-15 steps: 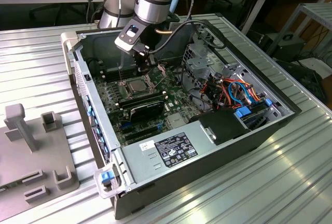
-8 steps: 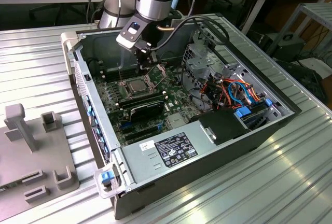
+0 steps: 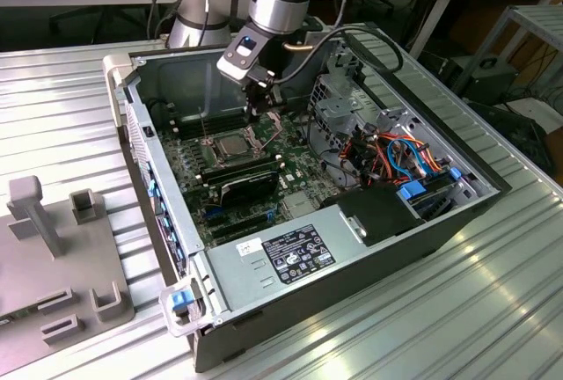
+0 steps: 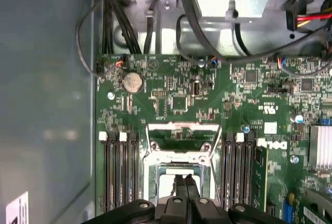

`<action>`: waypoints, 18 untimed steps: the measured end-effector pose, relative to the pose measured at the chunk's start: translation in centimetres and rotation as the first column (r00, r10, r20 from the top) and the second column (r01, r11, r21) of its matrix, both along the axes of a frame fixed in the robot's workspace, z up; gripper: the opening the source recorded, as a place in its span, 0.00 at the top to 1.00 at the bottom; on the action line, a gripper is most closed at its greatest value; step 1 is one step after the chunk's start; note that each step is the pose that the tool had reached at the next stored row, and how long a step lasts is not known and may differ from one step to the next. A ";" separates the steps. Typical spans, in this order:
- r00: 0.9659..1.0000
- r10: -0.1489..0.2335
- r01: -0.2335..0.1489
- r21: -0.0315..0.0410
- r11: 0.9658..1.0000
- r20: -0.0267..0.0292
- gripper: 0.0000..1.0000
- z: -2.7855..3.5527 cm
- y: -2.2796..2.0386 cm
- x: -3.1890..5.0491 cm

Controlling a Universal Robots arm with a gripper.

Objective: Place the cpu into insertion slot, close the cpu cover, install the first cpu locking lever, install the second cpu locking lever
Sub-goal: 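Close the cpu cover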

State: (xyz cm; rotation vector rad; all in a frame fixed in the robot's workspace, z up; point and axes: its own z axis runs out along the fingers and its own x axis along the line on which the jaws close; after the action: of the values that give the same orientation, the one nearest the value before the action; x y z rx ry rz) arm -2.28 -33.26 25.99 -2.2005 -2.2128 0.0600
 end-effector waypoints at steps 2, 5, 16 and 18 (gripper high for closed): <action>1.000 0.000 0.000 0.000 1.000 0.000 0.89 0.53 0.00 0.00; 1.000 0.000 0.000 0.000 1.000 0.000 0.89 0.56 0.00 0.00; 1.000 0.000 0.000 0.000 1.000 0.000 0.89 0.88 0.00 0.00; 1.000 0.000 0.000 0.000 1.000 0.000 0.89 0.89 0.00 0.06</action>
State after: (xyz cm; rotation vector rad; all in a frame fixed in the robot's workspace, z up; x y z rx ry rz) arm -2.21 -33.26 26.88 -2.2004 -2.2130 0.0598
